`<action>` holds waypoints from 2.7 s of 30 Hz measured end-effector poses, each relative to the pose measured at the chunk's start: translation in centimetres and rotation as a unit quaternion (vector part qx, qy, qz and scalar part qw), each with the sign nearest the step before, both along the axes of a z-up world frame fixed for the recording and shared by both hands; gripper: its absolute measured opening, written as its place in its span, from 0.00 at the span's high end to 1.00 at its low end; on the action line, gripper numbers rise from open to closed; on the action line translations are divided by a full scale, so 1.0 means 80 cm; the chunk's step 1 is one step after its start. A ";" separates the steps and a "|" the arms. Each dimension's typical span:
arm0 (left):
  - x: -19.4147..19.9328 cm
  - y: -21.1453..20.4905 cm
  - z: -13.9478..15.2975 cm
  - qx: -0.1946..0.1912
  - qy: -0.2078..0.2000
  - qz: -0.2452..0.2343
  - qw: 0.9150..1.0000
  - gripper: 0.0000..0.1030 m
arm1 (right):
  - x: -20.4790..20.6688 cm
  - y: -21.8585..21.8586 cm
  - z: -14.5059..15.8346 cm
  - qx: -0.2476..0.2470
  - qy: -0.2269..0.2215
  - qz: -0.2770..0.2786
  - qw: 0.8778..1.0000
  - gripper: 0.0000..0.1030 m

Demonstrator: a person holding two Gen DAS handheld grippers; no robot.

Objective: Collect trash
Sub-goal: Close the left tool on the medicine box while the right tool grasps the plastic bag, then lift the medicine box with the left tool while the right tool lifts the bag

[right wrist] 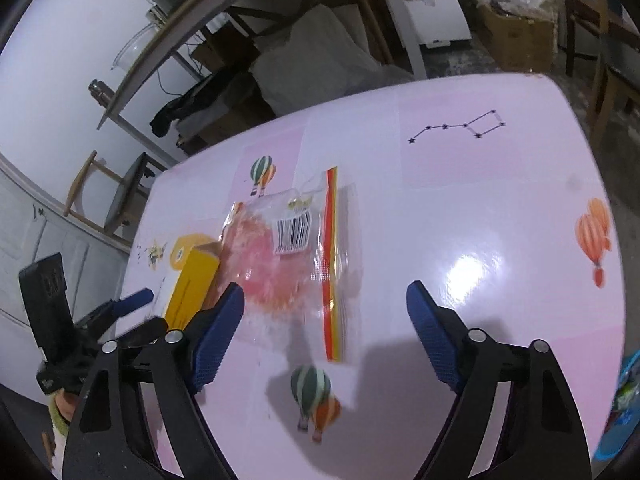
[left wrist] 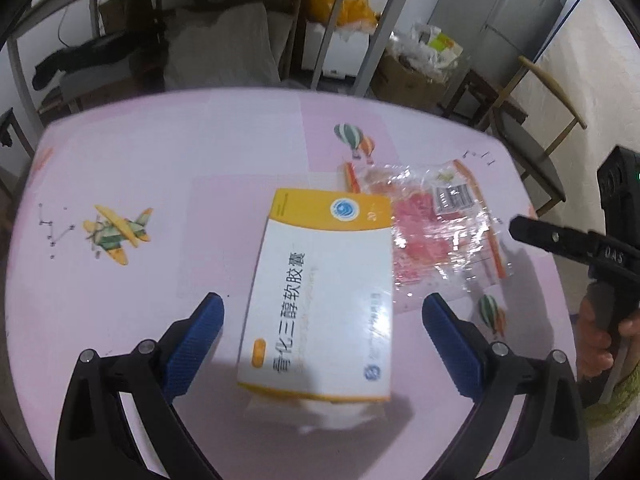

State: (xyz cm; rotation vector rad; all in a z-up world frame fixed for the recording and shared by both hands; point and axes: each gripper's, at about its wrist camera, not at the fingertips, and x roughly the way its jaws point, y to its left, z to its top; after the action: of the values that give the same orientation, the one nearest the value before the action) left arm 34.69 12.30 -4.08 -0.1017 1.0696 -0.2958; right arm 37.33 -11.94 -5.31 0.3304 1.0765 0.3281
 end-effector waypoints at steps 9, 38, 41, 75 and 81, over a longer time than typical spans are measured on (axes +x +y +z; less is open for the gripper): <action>0.007 0.000 -0.018 0.012 0.013 0.014 1.000 0.18 | 0.028 0.018 -0.022 0.024 0.023 -0.005 0.999 0.47; -0.132 -0.009 0.003 -0.004 -0.016 0.040 0.999 0.33 | -0.090 -0.039 -0.008 0.097 0.037 -0.033 0.994 0.92; -0.157 -0.016 0.006 -0.005 -0.024 0.037 0.999 0.33 | -0.113 -0.048 -0.010 0.108 0.040 -0.040 0.993 0.93; -0.283 -0.102 0.032 0.074 -0.125 0.000 0.989 0.33 | -0.205 -0.078 -0.027 0.223 0.031 -0.118 0.967 0.93; -0.288 -0.105 0.034 0.079 -0.132 0.000 0.988 0.33 | -0.214 -0.088 -0.030 0.229 0.023 -0.120 0.966 0.93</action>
State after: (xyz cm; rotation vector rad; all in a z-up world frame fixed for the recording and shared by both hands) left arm 11.66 3.93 -1.34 0.0772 0.8265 -0.2164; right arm 20.21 -18.98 -7.67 0.8775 0.9864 0.3513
